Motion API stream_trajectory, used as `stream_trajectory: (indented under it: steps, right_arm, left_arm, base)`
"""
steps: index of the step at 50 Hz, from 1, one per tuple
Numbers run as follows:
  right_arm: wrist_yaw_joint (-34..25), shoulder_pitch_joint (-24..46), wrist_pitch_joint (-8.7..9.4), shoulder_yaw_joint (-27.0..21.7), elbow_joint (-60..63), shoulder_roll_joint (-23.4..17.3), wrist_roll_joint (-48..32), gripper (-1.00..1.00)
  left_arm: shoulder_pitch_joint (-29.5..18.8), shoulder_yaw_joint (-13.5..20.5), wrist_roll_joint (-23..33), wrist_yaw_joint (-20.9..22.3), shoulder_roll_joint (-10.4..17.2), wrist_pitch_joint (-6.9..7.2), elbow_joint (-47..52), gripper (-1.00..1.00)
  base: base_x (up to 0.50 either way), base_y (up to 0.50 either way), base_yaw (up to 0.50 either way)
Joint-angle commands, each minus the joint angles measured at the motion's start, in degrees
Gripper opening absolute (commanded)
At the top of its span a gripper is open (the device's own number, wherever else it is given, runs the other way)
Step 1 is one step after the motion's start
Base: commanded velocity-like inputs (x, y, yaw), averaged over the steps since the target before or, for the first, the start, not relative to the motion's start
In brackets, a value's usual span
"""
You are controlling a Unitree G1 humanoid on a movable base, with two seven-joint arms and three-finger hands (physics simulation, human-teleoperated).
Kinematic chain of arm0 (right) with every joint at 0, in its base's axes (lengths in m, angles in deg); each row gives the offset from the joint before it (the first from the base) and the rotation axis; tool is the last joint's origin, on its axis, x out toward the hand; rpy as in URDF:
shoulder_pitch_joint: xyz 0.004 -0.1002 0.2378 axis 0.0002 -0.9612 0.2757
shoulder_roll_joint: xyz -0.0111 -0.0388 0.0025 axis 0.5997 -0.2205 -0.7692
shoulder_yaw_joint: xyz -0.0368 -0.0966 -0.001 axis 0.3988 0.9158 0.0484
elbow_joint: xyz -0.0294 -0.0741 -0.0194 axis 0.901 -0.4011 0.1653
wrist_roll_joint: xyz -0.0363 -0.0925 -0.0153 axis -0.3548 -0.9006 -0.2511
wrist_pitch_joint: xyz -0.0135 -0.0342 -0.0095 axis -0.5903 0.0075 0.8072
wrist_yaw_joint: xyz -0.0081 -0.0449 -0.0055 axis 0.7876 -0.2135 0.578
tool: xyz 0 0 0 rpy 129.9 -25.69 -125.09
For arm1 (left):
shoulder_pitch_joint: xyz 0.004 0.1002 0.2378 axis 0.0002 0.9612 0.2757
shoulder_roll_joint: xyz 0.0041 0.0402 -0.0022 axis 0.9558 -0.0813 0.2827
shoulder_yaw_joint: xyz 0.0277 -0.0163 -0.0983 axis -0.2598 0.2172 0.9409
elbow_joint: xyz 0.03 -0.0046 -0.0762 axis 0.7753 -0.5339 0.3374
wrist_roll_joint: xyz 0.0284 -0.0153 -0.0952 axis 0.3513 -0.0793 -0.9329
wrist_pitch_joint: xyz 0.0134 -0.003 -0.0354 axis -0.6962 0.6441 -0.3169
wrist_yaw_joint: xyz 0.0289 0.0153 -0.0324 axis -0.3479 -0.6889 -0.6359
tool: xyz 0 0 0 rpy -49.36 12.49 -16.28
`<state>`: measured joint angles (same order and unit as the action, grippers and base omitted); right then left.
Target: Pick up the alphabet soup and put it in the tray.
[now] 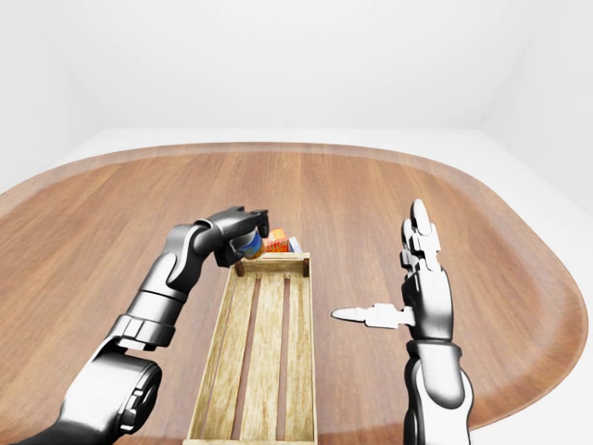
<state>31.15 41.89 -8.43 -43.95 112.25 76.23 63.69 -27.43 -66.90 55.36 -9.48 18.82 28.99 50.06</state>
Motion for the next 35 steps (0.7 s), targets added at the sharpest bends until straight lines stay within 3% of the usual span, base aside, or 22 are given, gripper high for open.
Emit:
stream_trajectory:
  steps: [1,17,27,35]
  right_arm:
    - [-0.2,-0.36,0.0,-0.26,-0.25,0.16,0.3,0.98]
    - [-0.01,-0.37,0.0,-0.63,-0.92,0.14,0.64,0.98]
    - [0.21,-0.34,0.0,-0.34,-1.49,0.16,0.56,0.98]
    - [0.06,-0.54,0.0,-0.63,-1.63,0.21,0.88,0.98]
  left_arm:
    - [1.73,-1.23,2.54,0.0,-2.99,-2.28,-0.71,-1.0]
    - [6.39,-3.25,4.19,0.0,-6.4,-2.28,-4.35,-1.0]
    - [4.83,-4.75,6.75,0.0,-7.9,-2.28,-15.56,-1.0]
    - [4.65,-5.58,7.95,-2.54,-8.9,-2.28,-19.87,-1.0]
  base:
    - [0.0,0.0,0.0]
    - [0.0,0.0,0.0]
    - [0.0,0.0,0.0]
    - [0.0,0.0,0.0]
